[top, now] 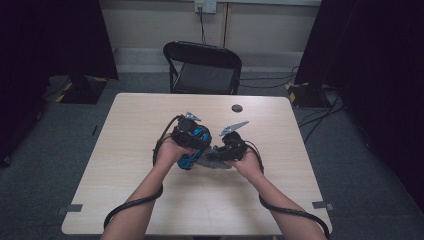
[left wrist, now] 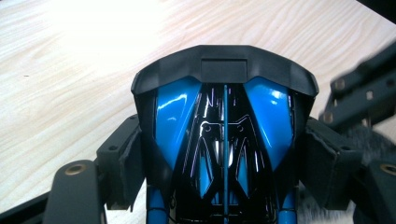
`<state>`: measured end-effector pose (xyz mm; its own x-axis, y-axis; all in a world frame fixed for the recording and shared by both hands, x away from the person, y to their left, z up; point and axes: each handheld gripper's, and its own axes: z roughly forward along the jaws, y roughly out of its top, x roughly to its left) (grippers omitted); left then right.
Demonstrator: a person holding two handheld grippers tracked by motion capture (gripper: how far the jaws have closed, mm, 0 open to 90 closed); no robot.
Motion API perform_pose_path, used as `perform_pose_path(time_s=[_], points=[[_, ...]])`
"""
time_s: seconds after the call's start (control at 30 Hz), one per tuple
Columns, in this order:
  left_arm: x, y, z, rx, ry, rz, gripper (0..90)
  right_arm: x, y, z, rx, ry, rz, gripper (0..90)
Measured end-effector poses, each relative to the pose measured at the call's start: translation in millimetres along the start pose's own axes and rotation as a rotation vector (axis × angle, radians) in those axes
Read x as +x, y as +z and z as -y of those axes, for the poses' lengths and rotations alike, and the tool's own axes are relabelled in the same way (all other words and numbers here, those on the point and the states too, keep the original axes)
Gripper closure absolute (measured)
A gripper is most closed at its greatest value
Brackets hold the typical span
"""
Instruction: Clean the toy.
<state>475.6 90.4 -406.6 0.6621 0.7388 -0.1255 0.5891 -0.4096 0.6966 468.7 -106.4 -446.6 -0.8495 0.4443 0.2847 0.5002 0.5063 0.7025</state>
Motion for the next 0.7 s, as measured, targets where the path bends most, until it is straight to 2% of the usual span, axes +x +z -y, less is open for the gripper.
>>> perform_pose_path(time_s=[0.27, 0.43, 0.53, 0.7], points=[[5.9, -0.9, -2.3, -0.019, -0.032, -0.014, 25.7, 9.0, 10.4, 1.1, 0.017, -0.013, -0.037, 75.4], [8.7, -2.8, -3.4, -0.03, -0.048, -0.025, 25.7, 17.0, 17.4, 1.9, 0.062, -0.062, -0.047, 75.4], [9.8, -6.5, -3.3, -0.029, -0.045, -0.028, 25.7, 15.0, 14.7, 2.9, 0.065, -0.064, -0.034, 75.4], [9.3, -12.7, 0.2, -0.02, -0.026, -0.026, 25.6, -4.1, -8.0, 0.1, 0.041, -0.026, 0.043, 75.4]])
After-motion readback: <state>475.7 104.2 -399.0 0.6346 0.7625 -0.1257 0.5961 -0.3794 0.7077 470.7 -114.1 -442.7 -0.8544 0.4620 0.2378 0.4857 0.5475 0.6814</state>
